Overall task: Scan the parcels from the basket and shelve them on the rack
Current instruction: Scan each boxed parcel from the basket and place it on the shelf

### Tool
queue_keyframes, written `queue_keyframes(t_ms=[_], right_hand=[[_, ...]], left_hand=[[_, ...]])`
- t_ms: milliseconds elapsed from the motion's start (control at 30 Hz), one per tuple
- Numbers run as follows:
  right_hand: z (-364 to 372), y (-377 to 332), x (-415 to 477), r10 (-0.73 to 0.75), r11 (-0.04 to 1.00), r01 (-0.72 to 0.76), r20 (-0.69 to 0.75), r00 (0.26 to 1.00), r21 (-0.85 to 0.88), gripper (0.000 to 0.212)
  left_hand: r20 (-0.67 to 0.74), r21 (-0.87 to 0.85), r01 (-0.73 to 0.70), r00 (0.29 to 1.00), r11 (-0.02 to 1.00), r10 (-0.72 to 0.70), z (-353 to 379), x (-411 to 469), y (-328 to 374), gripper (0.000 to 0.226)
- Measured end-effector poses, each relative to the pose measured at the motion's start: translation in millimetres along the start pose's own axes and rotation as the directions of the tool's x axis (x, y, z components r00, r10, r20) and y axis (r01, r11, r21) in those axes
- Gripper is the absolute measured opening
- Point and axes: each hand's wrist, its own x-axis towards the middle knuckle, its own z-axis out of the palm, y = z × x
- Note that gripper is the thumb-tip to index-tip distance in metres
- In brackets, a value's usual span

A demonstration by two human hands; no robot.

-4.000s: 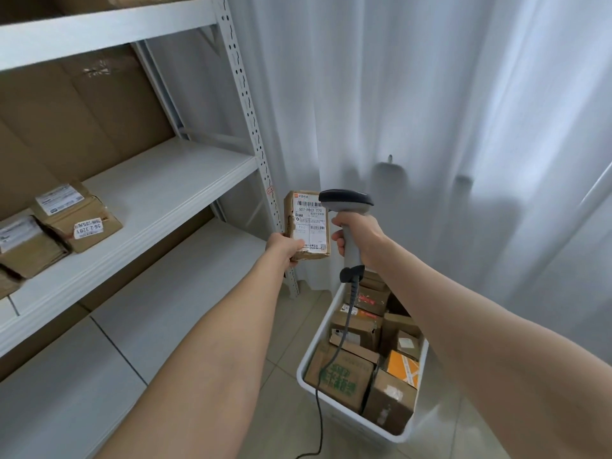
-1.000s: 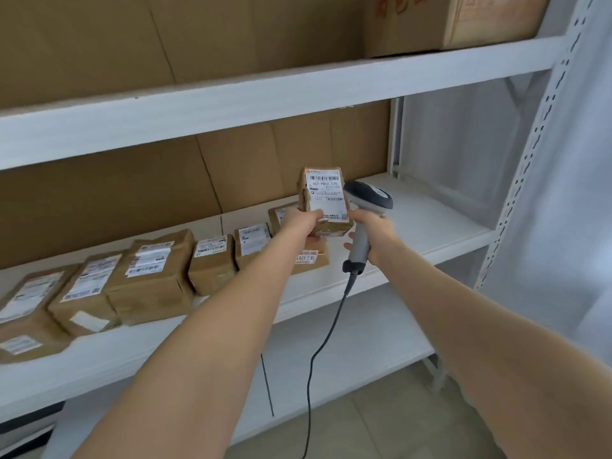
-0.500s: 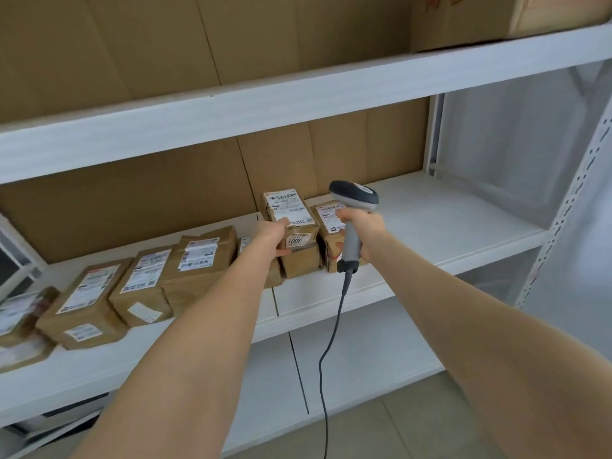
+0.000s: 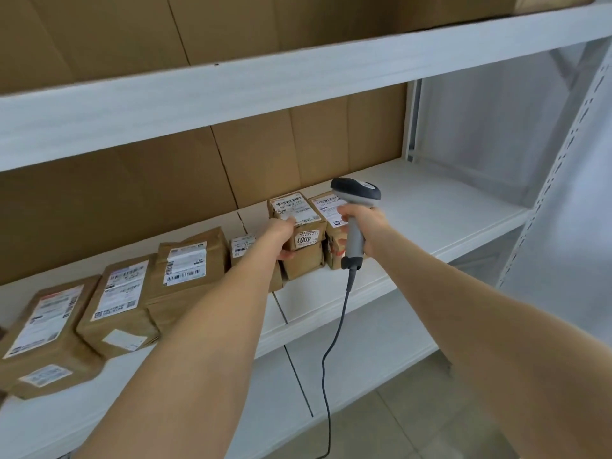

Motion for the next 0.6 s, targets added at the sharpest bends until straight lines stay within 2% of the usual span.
queue_keyframes(t_ms=[267,333,467,600], right_hand=[[1.8,-0.8,0.2,0.004,1.000,-0.003,-0.040,0.999,0.005,0.043],[3.4,-0.1,-1.7,0.009,1.000,-0.009,-0.042,0.999,0.005,0.042],[5.4,1.6,-4.1,0.007,1.000,-0.007,-0.043,0.999,0.013,0.042],[6.3,3.8,-5.0,0.005,1.000,-0.005,-0.033,0.999,0.009,0.044]], left_hand=[[0.062,0.043,-0.002,0.998,0.999,0.000,-3.9,9.9,2.8,0.009],[0.075,0.079,-0.005,0.997,0.997,-0.001,-5.2,8.6,3.9,0.014],[0.010,0.164,-0.045,0.999,0.985,0.044,-5.5,7.6,5.1,0.015],[-0.012,0.181,-0.096,0.995,0.979,0.099,-7.1,15.4,3.2,0.039]])
